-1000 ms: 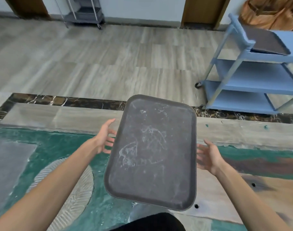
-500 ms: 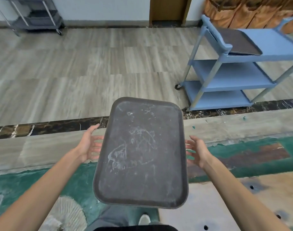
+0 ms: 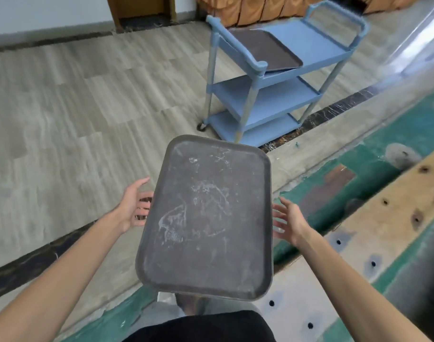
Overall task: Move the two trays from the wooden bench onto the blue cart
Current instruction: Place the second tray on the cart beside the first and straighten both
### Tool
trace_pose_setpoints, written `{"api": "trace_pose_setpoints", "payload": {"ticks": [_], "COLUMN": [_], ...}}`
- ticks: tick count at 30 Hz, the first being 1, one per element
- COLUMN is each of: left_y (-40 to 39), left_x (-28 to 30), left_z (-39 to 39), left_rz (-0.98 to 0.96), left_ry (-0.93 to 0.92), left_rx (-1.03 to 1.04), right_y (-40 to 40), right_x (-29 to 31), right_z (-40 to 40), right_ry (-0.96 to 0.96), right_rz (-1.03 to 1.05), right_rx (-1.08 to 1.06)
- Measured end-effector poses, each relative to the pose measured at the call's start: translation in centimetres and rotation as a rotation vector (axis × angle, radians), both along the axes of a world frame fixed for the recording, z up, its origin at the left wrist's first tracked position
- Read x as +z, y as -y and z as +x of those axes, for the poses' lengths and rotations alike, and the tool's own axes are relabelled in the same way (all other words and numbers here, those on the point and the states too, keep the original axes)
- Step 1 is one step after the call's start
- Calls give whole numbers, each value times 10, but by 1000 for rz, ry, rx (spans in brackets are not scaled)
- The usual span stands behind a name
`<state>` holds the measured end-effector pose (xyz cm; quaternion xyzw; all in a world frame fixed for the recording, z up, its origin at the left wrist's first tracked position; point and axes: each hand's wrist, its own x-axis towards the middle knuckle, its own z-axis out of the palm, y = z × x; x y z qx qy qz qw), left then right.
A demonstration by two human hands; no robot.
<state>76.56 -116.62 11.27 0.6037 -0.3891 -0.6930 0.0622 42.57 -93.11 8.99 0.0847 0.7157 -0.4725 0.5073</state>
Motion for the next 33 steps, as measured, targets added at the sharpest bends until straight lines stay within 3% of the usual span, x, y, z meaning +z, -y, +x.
{"api": "trace_pose_setpoints", "payload": {"ticks": [7,13,19,33], "left_y": [54,90,119,201], "left_x": [9,-5,0,15], "left_z": [-138,-291,-438,-680], "left_rz": [-7,-59,-105,-131], "left_ry": [-38,-47,-19,-88], "left_rx": [-225,-348,-372,-455], "right_y": [-8,11,43,106], "right_x": [14,2,6,16], "right_z": [-86,-207,-336,-581], "right_ry": [-19,-61,-78,-121], "right_rz": [12,27,11,2], "right_rx": [-229,-302,-352,-355]}}
